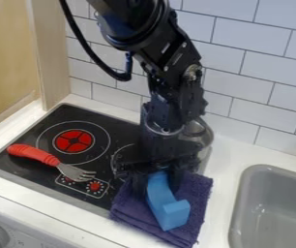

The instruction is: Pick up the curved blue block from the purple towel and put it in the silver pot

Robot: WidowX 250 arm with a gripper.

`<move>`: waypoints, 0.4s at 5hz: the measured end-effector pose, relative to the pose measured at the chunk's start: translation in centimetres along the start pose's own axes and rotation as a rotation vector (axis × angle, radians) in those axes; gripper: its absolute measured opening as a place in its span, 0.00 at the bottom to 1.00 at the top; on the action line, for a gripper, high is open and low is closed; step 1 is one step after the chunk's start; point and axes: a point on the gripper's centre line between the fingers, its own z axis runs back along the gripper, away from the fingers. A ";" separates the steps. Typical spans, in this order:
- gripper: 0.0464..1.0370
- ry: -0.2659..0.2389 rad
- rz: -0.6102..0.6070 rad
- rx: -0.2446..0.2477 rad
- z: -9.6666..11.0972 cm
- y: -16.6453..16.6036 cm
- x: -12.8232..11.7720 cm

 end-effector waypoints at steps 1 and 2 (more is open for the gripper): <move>0.53 0.001 0.014 0.021 0.0 0.6 0.4; 0.53 -0.016 0.043 0.033 0.3 1.3 1.1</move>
